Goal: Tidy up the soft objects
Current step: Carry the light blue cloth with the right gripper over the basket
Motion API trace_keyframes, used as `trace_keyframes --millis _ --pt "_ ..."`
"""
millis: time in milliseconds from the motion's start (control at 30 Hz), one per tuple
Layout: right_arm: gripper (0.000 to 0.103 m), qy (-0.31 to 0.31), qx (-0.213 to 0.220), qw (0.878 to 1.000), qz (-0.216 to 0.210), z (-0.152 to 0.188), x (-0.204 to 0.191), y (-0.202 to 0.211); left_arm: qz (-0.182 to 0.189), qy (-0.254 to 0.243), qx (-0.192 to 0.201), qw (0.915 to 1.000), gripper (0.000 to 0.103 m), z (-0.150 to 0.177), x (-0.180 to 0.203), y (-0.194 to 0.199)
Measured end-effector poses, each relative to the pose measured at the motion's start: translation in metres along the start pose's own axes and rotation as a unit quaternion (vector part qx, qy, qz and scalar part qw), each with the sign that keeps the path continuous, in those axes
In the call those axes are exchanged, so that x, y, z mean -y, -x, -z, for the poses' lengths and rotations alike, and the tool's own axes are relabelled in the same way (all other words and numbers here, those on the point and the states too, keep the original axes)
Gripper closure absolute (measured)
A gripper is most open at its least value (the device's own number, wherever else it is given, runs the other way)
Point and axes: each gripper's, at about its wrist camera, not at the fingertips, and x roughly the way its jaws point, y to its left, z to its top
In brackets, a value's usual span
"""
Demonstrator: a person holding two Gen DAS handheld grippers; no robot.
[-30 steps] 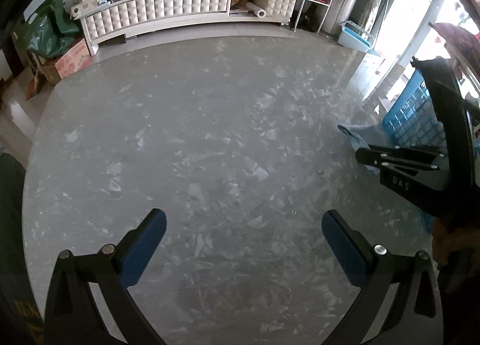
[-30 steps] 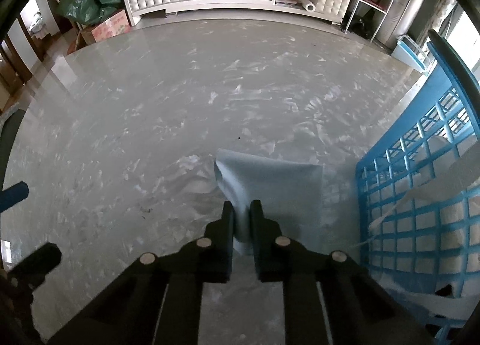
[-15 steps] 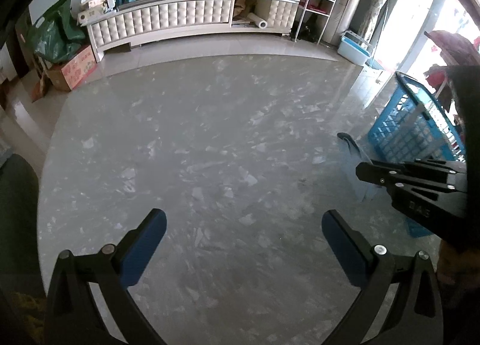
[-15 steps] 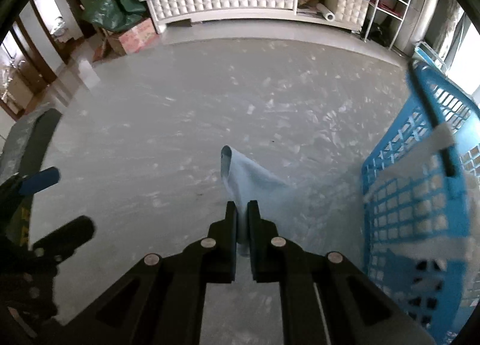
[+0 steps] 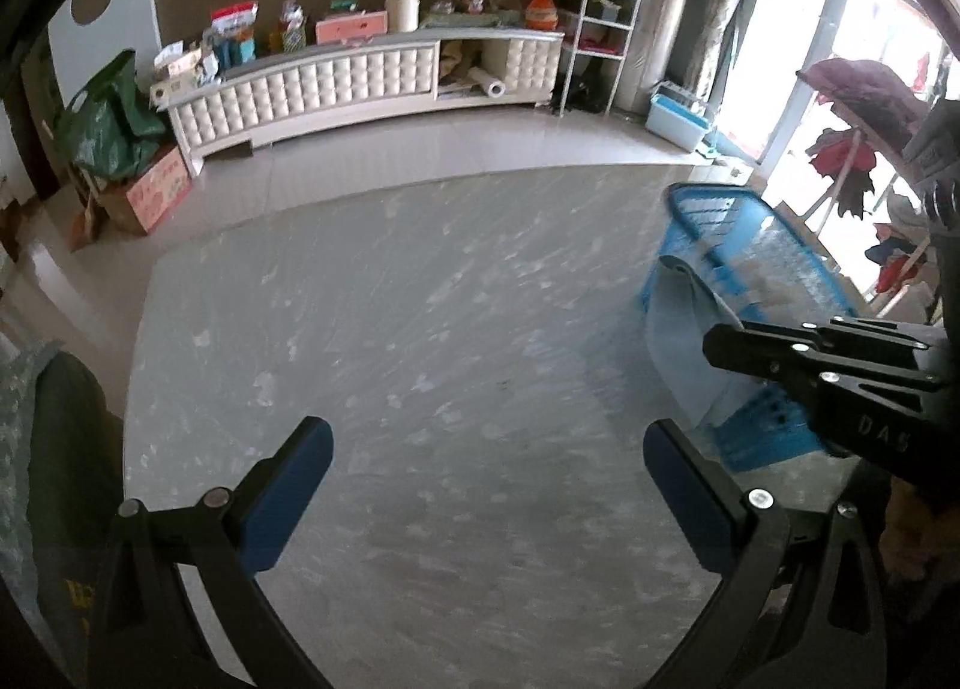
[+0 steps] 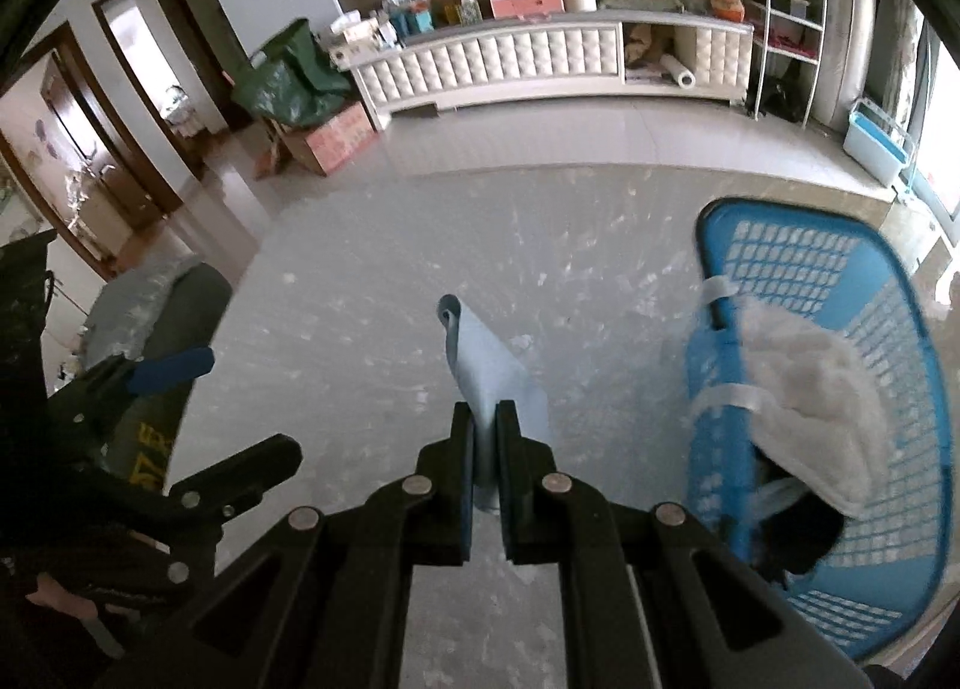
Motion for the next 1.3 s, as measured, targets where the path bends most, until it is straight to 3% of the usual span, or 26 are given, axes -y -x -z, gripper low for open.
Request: trace_keyframes --millis 300,533,833,1133,1300 --pt "0.097 0.004 0.033 0.999 -0.002 0.013 0.02 0.049 0.009 -0.032 0.025 0.9991 0.0 -0.01 0.053 0.042" --pt "0.097 -0.02 0.054 0.998 0.016 0.023 0.05 0.068 0.016 -0.057 0.027 0.9979 0.0 -0.019 0.092 0.049" --pt "0.097 -0.056 0.063 0.995 0.056 0.031 0.087 0.076 0.037 -0.086 0.027 0.9953 0.0 -0.032 0.133 0.032" --pt "0.097 -0.082 0.045 0.99 0.109 0.037 0.118 0.058 0.048 -0.085 0.004 0.9952 0.0 -0.036 0.139 -0.007" --pt "0.097 -0.068 0.022 0.991 0.11 0.032 0.111 0.029 0.049 -0.078 -0.004 0.9957 0.0 -0.036 0.13 -0.024"
